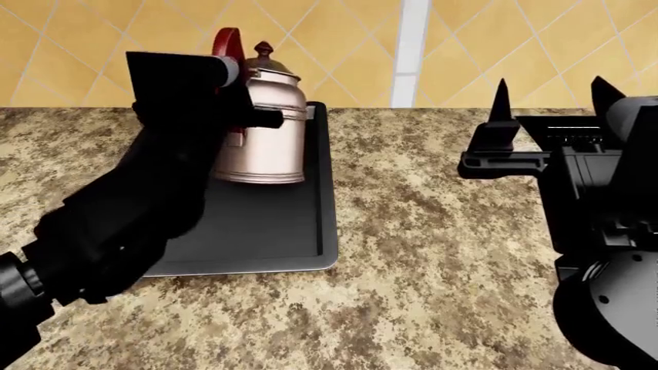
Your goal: Pick the kettle from the counter and place it on the tray. Then pick the mug from the cabinet and place it on the tray. Then close the cabinet doors.
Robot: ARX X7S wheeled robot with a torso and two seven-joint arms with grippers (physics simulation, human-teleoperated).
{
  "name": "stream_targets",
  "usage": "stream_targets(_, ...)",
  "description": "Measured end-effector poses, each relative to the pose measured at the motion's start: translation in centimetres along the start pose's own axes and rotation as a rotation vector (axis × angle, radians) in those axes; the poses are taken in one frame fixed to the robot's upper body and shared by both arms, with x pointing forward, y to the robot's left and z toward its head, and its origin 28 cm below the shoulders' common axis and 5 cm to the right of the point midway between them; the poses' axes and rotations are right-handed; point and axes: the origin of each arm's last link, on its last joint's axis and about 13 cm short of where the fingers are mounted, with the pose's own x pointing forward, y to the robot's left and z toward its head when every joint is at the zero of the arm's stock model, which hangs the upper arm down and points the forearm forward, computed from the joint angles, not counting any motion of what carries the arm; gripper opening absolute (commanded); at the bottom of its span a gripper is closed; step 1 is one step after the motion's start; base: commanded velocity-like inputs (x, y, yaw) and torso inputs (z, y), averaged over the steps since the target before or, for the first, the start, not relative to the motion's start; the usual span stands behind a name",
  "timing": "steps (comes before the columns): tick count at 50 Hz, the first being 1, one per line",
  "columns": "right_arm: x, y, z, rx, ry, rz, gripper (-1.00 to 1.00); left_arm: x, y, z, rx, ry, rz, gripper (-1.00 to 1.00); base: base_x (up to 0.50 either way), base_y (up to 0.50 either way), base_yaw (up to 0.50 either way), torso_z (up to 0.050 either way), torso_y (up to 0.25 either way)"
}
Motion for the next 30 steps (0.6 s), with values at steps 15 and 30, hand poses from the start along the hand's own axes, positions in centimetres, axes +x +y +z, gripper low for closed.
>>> stream_targets(15,-0.1,0.1,0.0,0.002,0.001,0.005,1.0,-2.3,0.0,-1.8,-0.038,0.119,0.013,1.0,0.0,0.0,0.0,0.0,0.0)
stream_targets(30,-0.1,0.2,-0.1,0.004,0.003,0.007,1.0,-3.1,-0.1,-1.8,-0.054,0.136,0.004,1.0,0.0,0.0,0.0,0.0,0.0)
